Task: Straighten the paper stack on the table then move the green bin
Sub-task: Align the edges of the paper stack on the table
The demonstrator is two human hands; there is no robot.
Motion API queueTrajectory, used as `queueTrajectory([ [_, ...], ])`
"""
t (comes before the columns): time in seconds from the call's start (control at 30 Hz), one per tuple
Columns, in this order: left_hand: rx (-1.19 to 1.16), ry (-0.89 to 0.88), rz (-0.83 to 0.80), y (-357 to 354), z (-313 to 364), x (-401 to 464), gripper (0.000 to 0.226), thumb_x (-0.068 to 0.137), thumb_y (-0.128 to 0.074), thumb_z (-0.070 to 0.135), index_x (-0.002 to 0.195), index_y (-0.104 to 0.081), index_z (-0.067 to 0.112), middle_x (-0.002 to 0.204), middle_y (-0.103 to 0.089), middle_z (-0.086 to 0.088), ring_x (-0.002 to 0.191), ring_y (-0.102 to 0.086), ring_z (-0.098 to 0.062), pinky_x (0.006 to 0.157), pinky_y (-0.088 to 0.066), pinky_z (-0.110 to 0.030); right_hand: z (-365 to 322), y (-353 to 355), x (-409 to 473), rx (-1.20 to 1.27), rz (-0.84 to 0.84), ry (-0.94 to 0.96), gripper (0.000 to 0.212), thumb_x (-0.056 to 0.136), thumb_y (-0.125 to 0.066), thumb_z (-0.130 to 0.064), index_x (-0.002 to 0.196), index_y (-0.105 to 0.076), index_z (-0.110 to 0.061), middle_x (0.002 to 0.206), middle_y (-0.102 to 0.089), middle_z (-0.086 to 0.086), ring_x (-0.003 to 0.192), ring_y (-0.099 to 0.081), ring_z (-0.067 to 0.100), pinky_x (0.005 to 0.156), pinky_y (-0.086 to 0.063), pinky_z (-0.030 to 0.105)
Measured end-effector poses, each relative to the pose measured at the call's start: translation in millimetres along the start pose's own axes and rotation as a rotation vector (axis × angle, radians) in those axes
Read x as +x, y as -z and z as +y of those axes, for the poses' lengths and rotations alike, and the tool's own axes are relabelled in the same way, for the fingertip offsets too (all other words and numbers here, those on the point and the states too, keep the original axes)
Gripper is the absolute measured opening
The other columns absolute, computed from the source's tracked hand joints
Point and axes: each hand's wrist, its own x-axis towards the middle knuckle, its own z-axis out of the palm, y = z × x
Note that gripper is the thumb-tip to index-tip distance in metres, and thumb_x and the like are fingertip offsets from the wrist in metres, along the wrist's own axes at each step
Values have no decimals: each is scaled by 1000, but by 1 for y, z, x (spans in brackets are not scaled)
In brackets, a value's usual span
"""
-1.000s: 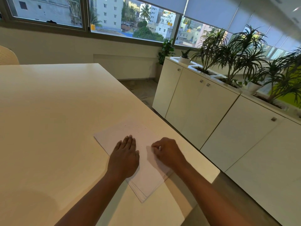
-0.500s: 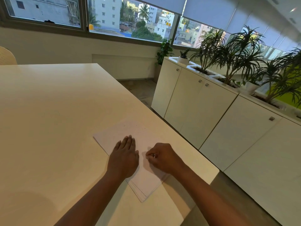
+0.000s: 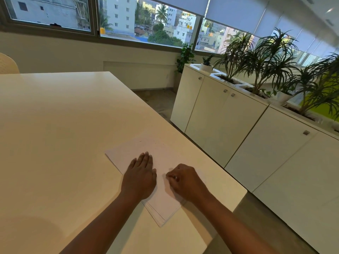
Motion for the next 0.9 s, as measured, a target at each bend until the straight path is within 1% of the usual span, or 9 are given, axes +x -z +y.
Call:
queueTrajectory([
  [0.1, -2, -2, 3, 1, 0, 0, 60, 104, -8, 40, 156, -1, 10, 165, 2, -8, 153, 3, -20, 125, -2, -38, 16, 18, 12, -80, 99, -135, 20, 91, -54, -16, 90, -74, -11, 86, -65, 10, 77, -61, 21, 74, -51, 31],
  [0.17, -4, -2, 9, 1, 0, -1, 60, 104, -8, 39, 156, -1, 10, 165, 2, -8, 153, 3, -20, 124, -2, -37, 14, 20, 16, -128, 103, -136, 23, 91, -51, -15, 86, -72, -10, 85, -63, 11, 79, -60, 24, 73, -48, 31],
  [0.23, -8, 0, 9, 1, 1, -1, 60, 104, -8, 40, 156, -1, 9, 165, 2, -8, 152, 3, -20, 124, -1, -37, -3, 6, 8, -88, 27, -44, 23, 91, -51, -19, 78, -70, -14, 79, -63, 7, 72, -58, 19, 71, -49, 32],
  [0.33, -5, -3, 6, 0, 0, 0, 61, 104, -9, 40, 156, -1, 9, 165, 2, -8, 152, 3, -20, 124, -1, -37, -17, -5, -10, -40, -71, 89, 19, 89, -55, -25, 89, -74, -22, 82, -63, 0, 68, -56, 8, 68, -50, 19],
  [0.5, -16, -5, 17, 0, 0, 0, 60, 104, -10, 39, 156, -3, 9, 165, 1, -8, 153, 3, -20, 125, -3, -37, 9, 19, 10, -91, 87, -104, 22, 93, -52, -16, 92, -74, -10, 88, -63, 10, 77, -59, 21, 74, -48, 30],
  [0.6, -11, 0, 2, 0, 0, 0, 60, 104, -9, 40, 156, -1, 9, 165, 2, -8, 152, 4, -20, 125, -3, -38, -8, 3, 1, -86, 18, 18, 23, 94, -52, -22, 86, -73, -14, 86, -61, 6, 72, -58, 15, 69, -49, 26],
  [0.7, -9, -2, 4, 0, 0, 0, 60, 104, -9, 40, 156, -1, 9, 165, 2, -9, 152, 3, -20, 125, -3, -39, -17, -5, -13, -51, -75, 138, 21, 92, -53, -28, 96, -73, -22, 89, -64, 1, 72, -59, 10, 70, -53, 21],
  [0.8, -20, -2, 10, 1, 1, 0, 61, 104, -10, 39, 156, -2, 9, 165, 1, -8, 153, 3, -20, 125, -3, -38, 2, 14, 2, -59, 12, -14, 21, 93, -55, -21, 97, -75, -16, 93, -67, 7, 80, -62, 17, 79, -54, 31],
  [0.9, -24, 1, 17, 2, 2, -1, 60, 104, -10, 39, 156, -3, 9, 165, 1, -9, 153, 3, -20, 125, -3, -38, 4, 15, 6, -122, 71, -25, 23, 94, -53, -20, 91, -74, -11, 89, -66, 9, 77, -62, 20, 76, -54, 34],
])
